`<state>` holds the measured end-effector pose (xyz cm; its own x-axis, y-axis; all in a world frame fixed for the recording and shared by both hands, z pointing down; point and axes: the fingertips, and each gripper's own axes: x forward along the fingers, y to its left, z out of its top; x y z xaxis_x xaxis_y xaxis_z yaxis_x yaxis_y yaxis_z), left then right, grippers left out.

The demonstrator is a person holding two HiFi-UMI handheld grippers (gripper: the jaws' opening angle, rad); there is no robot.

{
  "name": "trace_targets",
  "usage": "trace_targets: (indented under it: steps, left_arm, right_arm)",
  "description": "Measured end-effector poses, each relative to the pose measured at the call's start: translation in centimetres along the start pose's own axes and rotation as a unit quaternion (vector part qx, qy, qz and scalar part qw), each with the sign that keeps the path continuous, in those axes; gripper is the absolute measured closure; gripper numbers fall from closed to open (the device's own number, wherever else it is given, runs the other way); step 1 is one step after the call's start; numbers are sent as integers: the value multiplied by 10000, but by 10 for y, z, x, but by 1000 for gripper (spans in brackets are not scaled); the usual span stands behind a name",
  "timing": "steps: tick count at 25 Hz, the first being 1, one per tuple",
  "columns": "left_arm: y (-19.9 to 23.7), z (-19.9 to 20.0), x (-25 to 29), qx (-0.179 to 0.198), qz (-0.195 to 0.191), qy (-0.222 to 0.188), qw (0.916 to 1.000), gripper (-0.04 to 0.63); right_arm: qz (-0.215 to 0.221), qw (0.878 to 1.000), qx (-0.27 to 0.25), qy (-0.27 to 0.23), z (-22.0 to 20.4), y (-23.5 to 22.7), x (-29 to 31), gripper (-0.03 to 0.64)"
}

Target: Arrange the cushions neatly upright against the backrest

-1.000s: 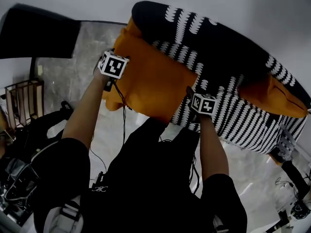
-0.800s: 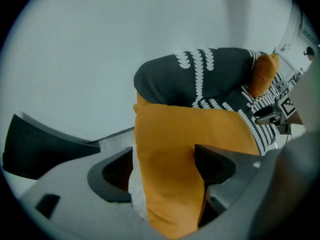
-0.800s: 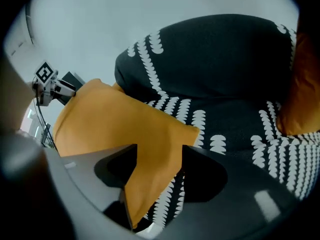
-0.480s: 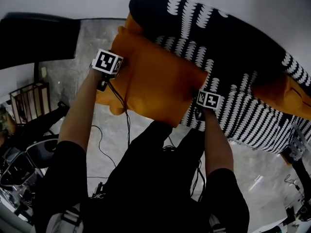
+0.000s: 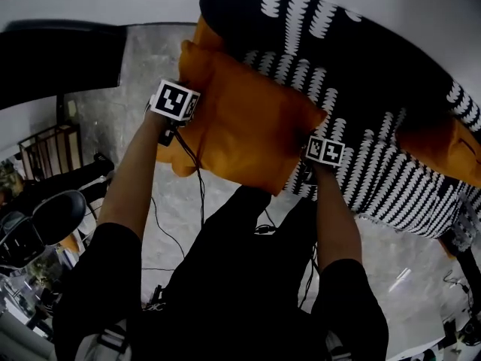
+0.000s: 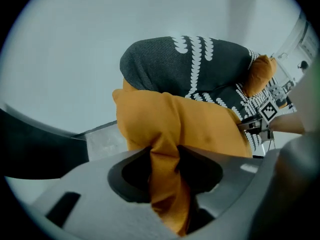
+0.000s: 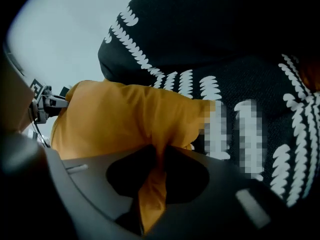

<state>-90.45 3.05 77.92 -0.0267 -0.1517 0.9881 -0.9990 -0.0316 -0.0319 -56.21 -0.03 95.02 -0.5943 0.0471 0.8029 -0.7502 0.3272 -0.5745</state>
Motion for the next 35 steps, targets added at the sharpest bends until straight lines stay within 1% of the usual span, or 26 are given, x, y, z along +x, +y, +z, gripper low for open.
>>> trace_targets:
  steps: [2, 3, 5, 7, 10, 13, 14, 17, 19, 22, 24, 26, 28, 31, 35]
  left_arm:
    - [-5, -1, -10, 177, 138, -8, 9997, 458]
    - [-10, 0, -17, 220, 166, -21, 9996, 477]
    - [-16, -5, -33, 210, 180, -17, 9996, 504]
    - [-17, -12, -50, 137, 168, -78, 9997, 514]
    - [-18, -11, -77, -67, 109, -379, 9992, 519]
    - [-32, 9, -100, -137, 66, -702, 9974, 526]
    - [-39, 18, -106, -114, 61, -802, 9967, 528]
    - [-69, 49, -118, -40, 27, -1112, 9938, 531]
    - [-102, 75, -123, 13, -36, -1373, 9905, 531]
    - [-148, 116, -124, 99, -191, -1798, 9835, 529]
    - [-160, 134, -122, 77, -326, -2034, 9785, 529]
    - [-162, 146, -117, -7, -413, -2222, 9741, 528]
    - [-172, 159, -107, -76, -427, -2355, 9709, 523]
    - [-195, 174, -87, -82, -504, -2423, 9688, 523]
    - [-216, 182, -61, -157, -619, -2510, 9659, 523]
  right_arm:
    - [-85, 10000, 17, 14, -1, 9, -7, 578]
    - [-104, 9999, 44, -8, -1, 11, -14, 586]
    - [-40, 9999, 83, -119, 1, 16, -29, 589]
    - [115, 9994, 69, -323, 7, 26, -48, 589]
    - [355, 9963, -21, -779, 28, 38, -83, 589]
    - [408, 9908, -252, -1265, 57, 40, -126, 589]
    - [337, 9887, -345, -1422, 68, 37, -141, 589]
    - [-92, 9809, -627, -1839, 97, 15, -189, 589]
    - [-374, 9740, -800, -2088, 116, -13, -225, 589]
    - [-743, 9625, -1057, -2387, 144, -53, -277, 589]
    - [-972, 9547, -1224, -2532, 161, -61, -300, 589]
    - [-1188, 9475, -1392, -2623, 176, -64, -314, 589]
    - [-1379, 9415, -1528, -2670, 189, -77, -324, 588]
    - [-1648, 9336, -1621, -2737, 207, -101, -341, 588]
    - [-1901, 9249, -1767, -2780, 224, -123, -351, 587]
